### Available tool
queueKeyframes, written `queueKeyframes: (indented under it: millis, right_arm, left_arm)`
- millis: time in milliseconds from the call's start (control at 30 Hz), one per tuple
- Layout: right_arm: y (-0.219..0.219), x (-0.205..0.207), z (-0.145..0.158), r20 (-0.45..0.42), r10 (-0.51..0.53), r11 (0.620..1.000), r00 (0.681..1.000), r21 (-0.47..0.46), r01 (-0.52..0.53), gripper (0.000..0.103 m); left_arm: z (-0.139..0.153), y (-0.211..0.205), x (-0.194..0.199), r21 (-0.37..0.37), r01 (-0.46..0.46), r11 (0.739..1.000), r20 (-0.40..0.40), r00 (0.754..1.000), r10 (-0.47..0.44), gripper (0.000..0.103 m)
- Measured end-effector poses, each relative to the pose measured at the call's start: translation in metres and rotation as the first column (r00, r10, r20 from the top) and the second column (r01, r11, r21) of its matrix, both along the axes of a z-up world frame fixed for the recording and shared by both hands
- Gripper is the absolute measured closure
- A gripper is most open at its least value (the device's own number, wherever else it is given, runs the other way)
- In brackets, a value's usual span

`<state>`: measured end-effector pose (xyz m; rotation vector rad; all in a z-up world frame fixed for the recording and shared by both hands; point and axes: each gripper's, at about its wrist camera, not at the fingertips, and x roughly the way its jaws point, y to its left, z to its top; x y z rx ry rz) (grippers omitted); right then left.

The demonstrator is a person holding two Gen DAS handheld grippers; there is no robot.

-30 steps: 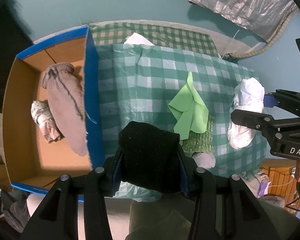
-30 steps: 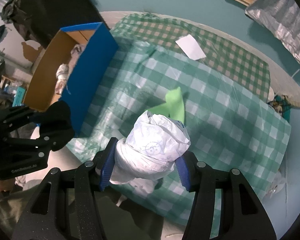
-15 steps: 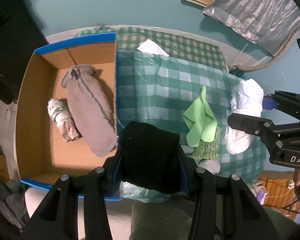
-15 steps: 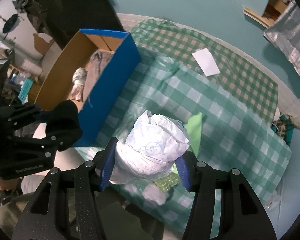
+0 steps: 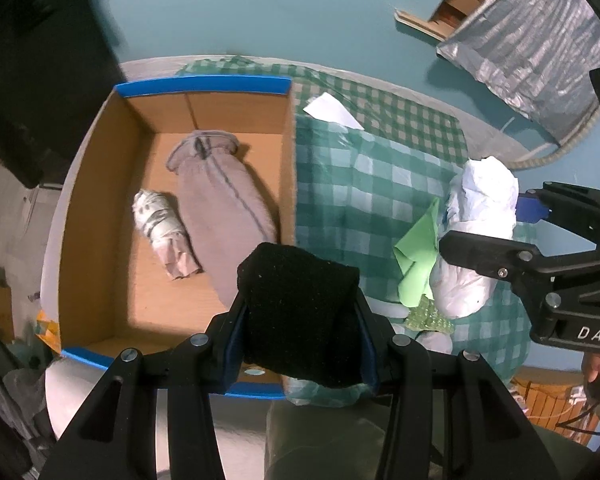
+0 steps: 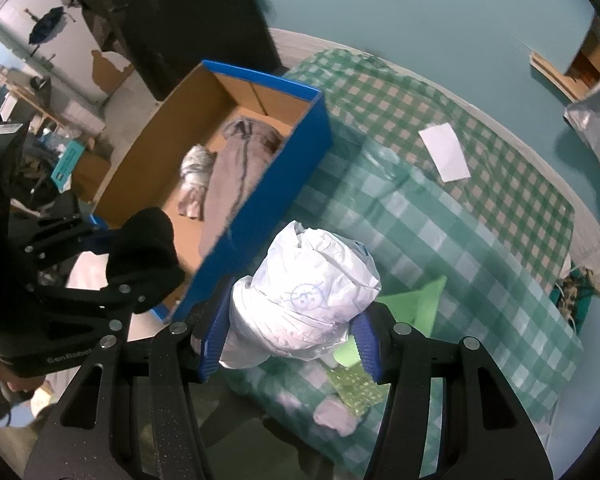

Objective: Organize soft objects

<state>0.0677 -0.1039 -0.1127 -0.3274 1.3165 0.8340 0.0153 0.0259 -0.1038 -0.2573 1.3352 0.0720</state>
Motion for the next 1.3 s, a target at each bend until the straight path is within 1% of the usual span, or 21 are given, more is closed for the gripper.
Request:
queueKeyframes:
  millis: [300, 767, 1100, 1300]
  right_arm:
    - [0.038, -0.004, 0.0, -0.005, 0.044, 0.999, 0.999, 0.002, -0.044, 0.048]
    - [0.101, -0.012, -0.003, -0.008, 0.131, 0.991, 0.991, -0.005, -0.131, 0.048]
    - [0.138, -0.013, -0.016, -0.021, 0.185, 0.982, 0.983, -0.03, -0.185, 0.048]
    - [0.152, -0.014, -0.027, -0.032, 0.209, 0.976, 0.977, -0.054, -0.21, 0.048]
  left_arm:
    - [-0.003, 0.033, -0.013, -0.005, -0.085, 0.996, -0.007, 0.996, 0.085, 0.055]
    - [-0.013, 0.085, -0.025, 0.029, -0.155, 0.987, -0.03, 0.987, 0.156, 0.055]
    - [-0.025, 0.114, -0.028, 0.038, -0.191, 0.981, -0.056, 0.98, 0.193, 0.055]
    - [-0.036, 0.128, -0.031, 0.023, -0.217, 0.976, -0.074, 0.973, 0.219, 0.055]
